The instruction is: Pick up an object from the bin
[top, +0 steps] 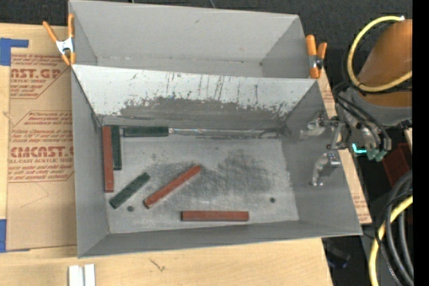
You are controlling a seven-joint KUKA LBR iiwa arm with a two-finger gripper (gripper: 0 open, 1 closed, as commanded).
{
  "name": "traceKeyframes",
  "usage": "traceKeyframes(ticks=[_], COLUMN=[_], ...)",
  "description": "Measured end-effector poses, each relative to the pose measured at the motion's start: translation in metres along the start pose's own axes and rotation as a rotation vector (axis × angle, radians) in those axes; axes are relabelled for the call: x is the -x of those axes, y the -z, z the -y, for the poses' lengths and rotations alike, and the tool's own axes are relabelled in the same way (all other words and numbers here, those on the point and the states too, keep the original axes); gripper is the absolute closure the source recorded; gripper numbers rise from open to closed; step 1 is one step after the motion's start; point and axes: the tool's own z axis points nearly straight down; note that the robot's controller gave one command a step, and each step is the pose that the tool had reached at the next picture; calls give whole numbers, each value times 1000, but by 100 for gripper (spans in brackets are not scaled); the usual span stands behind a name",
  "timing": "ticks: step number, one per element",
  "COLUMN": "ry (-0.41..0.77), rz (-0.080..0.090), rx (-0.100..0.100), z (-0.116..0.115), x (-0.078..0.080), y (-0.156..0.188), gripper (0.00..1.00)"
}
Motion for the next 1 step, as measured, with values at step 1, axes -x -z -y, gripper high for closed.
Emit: traceKeyframes(ticks=[1], ry=[2], rz=[8], rx=[-1], z=[-1], x=[2], y=[4], gripper=[0])
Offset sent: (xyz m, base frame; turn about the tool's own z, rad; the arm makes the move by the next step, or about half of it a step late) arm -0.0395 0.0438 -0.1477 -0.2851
